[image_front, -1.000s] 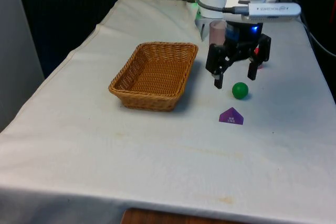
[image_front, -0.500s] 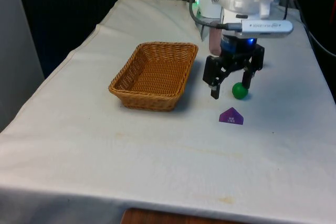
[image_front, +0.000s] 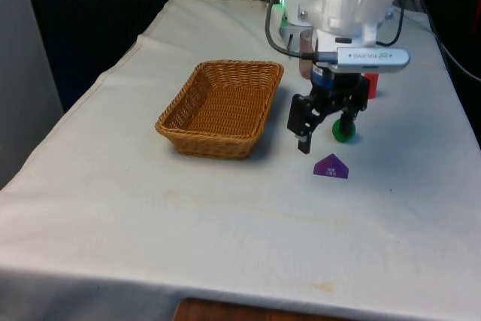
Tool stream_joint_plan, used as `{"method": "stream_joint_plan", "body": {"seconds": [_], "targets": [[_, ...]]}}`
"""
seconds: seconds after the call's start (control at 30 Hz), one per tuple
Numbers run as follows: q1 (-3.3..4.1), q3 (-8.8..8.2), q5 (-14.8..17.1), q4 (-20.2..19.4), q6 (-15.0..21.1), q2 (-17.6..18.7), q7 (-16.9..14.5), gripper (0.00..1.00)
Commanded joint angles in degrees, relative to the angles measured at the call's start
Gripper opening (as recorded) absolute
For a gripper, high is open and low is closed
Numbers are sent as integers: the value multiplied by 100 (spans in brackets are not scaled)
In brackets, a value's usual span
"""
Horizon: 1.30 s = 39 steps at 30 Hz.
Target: Pick up the triangular block and place it into the basket.
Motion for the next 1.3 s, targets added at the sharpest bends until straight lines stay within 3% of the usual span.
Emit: {"method": "stream_joint_plan", "body": {"seconds": [0.0,0.9,1.27], "targets": [[-23,29,17,29,40,34,-69,100],[-17,29,0,235,46,355,-1192,100],[40,46,-11,246,23,378,-1530,100]]}}
